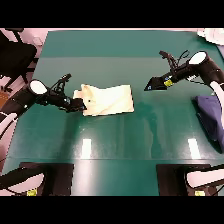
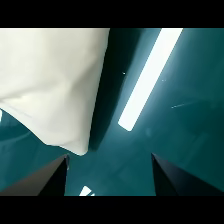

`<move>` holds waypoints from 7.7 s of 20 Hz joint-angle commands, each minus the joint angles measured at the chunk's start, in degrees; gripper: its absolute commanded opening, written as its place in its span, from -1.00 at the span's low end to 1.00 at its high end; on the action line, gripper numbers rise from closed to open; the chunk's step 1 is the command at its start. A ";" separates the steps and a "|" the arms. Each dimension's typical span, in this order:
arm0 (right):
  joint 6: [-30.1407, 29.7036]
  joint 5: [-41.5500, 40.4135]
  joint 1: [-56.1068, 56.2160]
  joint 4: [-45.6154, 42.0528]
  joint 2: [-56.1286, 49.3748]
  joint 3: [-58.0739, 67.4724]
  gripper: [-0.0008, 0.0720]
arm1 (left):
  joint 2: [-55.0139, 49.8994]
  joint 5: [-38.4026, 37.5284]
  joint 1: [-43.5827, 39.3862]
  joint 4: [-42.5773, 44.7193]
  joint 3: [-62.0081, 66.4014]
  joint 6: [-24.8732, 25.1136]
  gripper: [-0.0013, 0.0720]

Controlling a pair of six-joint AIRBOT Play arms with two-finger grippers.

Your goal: Fold the shirts.

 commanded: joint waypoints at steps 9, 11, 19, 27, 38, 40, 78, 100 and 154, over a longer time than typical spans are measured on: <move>-0.09 -3.56 4.48 -0.22 -0.07 -0.02 0.65 | -2.25 4.44 0.48 -5.86 -1.40 6.38 -0.88; -0.09 -3.76 4.17 -0.28 -0.07 -0.02 0.65 | -2.25 5.68 0.48 -9.38 -1.38 11.32 -0.90; 0.02 -2.38 0.70 -0.24 -0.07 -0.02 0.64 | -2.25 5.11 0.61 4.11 11.45 20.55 -0.91; 0.90 -0.35 0.81 -0.37 -3.06 -0.02 0.64 | -2.25 -4.61 0.59 20.65 11.91 15.85 -0.90; 1.77 2.93 1.14 7.78 -5.60 -0.15 0.82 | -1.77 -2.64 0.61 27.36 9.99 9.81 0.98; 1.75 0.37 2.34 11.02 -5.57 -1.11 0.87 | -0.66 -2.67 0.63 28.96 12.07 9.68 0.99; 9.44 -13.73 2.60 34.42 -17.07 31.15 -0.92 | 7.82 -14.36 0.72 23.10 15.87 1.20 0.98; 20.33 12.46 -60.70 14.86 -1.95 25.97 -0.93 | 7.80 -20.02 0.70 10.19 15.87 -0.66 0.98; 11.50 14.51 -9.75 4.37 12.79 28.13 -0.92 | 7.80 -13.42 0.70 -9.97 33.31 12.90 -0.90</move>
